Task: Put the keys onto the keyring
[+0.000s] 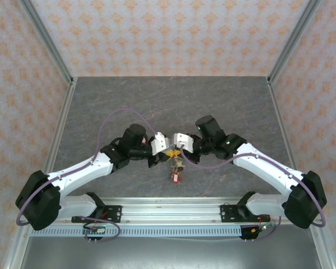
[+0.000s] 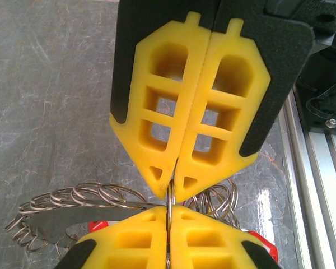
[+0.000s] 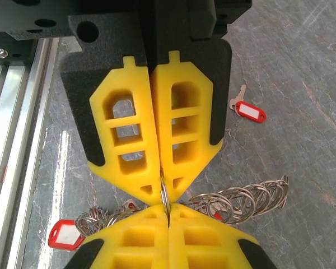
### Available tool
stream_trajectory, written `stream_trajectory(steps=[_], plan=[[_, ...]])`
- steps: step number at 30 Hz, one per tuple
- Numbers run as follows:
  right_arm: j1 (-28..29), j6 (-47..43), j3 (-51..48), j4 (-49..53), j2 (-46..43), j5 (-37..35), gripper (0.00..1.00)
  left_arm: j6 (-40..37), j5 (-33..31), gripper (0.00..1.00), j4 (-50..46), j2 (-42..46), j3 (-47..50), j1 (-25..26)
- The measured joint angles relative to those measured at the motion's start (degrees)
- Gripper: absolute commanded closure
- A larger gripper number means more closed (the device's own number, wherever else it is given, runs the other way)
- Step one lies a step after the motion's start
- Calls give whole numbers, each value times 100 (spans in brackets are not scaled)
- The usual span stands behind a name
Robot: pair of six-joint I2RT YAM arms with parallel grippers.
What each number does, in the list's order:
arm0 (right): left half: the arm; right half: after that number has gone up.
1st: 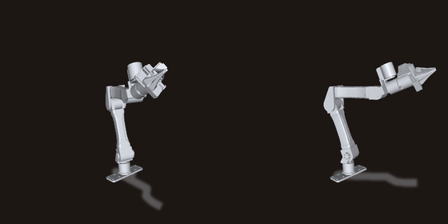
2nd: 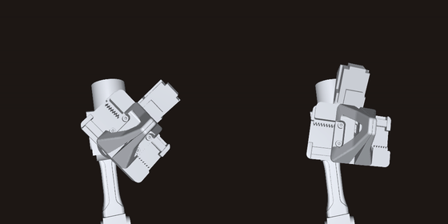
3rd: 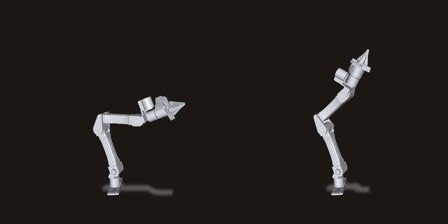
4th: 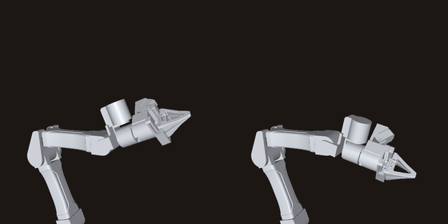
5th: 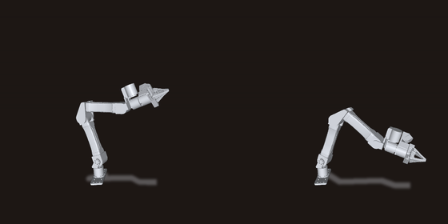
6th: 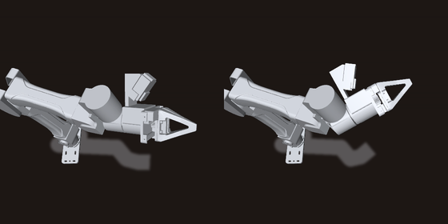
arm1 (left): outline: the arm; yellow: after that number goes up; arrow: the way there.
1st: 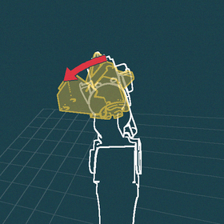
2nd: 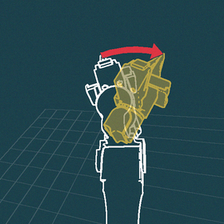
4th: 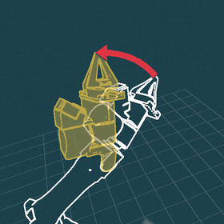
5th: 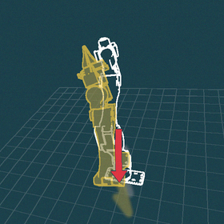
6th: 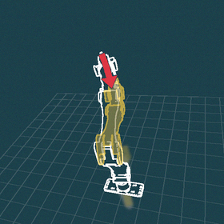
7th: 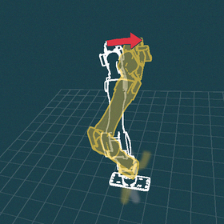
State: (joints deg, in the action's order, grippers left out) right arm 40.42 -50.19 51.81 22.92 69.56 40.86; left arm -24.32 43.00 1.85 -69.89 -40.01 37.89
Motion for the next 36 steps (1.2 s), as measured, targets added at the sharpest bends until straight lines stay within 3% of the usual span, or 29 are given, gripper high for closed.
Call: stream_trajectory(steps=[2,5,21,22,28,33,36], plan=[[0,20,-26,-55,-4,4,100,-4,-20,88,0,2,2,0],[-7,55,-96,-160,-4,17,100,11,-48,97,7,42,35,0],[-160,223,-446,-608,-238,284,99,31,-61,100,162,118,114,26],[-160,247,-459,-627,-245,286,91,44,-63,100,166,118,114,26],[-197,518,-667,-839,-553,210,77,197,-114,100,227,181,162,26],[-201,1185,-1097,-1252,-1191,-282,75,374,-179,100,238,181,162,26],[-234,2129,-1397,-1668,-1582,-1132,73,540,-238,100,304,181,162,26]])
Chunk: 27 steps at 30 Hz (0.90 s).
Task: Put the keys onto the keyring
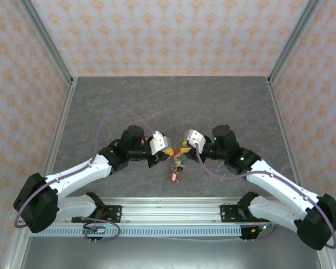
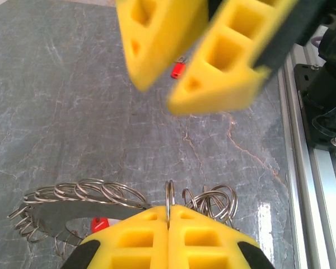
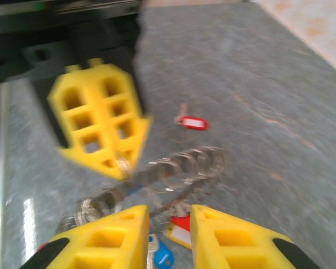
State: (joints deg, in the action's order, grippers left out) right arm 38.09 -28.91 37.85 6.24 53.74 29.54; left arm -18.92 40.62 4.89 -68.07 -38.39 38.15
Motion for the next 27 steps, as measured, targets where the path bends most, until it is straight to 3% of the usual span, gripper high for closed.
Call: stream_trajectory(steps=[4,9,12,14,18,20,27], plan=[[-177,1333,44,-85,-28,-1440,71,236,-136,100,133,0,0,0],[-1038,2979,605,713,476,-2599,70,566,-437,100,431,109,87,0],[-1718,3858,610,1047,590,-2697,71,765,-649,100,601,295,214,-4],[-2332,4503,452,1158,588,-2649,63,898,-758,100,691,402,247,-4],[-3283,5287,0,1390,494,-2474,63,1060,-907,100,831,573,293,-4],[-3554,5525,-133,1622,450,-2426,53,1108,-964,100,863,623,299,-4],[-3751,5742,-175,1969,439,-2347,49,1161,-1025,100,911,682,332,-4]])
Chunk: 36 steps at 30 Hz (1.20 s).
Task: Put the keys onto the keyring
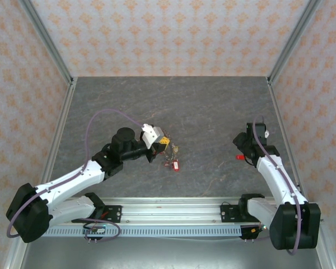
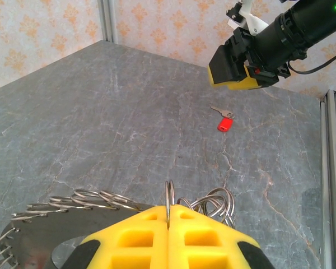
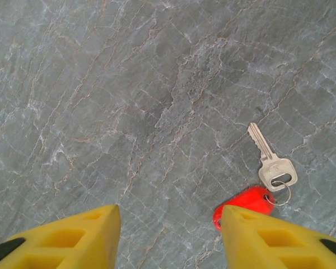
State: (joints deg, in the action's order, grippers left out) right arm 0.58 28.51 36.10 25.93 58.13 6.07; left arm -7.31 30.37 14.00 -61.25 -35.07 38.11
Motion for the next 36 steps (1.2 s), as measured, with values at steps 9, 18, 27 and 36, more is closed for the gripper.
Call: stream_trajectory(steps=[9,18,27,36], plan=[[-210,94,-122,26,33,157,48,-2,-4,100,44,0,0,0],[-1003,407,-417,20,706,446,58,-26,-72,100,42,48,22,0],[-1038,555,-505,-212,1043,334,57,-153,-151,100,37,240,149,-2],[-1038,684,-505,-291,1211,94,62,-179,-153,100,33,240,151,-66]])
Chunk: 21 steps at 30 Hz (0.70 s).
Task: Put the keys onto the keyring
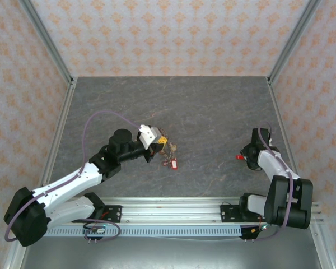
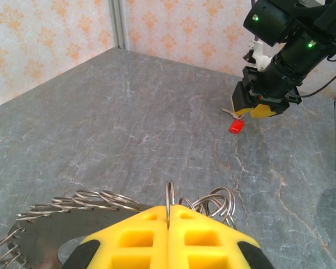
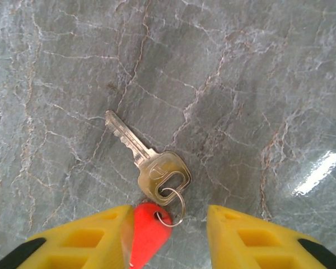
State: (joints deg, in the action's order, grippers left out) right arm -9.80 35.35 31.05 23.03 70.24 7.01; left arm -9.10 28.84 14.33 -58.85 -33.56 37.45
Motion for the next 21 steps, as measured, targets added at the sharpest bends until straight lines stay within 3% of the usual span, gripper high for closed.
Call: stream_trajectory(steps=[13,21], plan=[[-7,26,-2,-157,313,-68,82,-39,2,100,-79,0,-2,0],[-11,-466,13,-291,326,221,92,-42,2,100,-127,0,-2,0]])
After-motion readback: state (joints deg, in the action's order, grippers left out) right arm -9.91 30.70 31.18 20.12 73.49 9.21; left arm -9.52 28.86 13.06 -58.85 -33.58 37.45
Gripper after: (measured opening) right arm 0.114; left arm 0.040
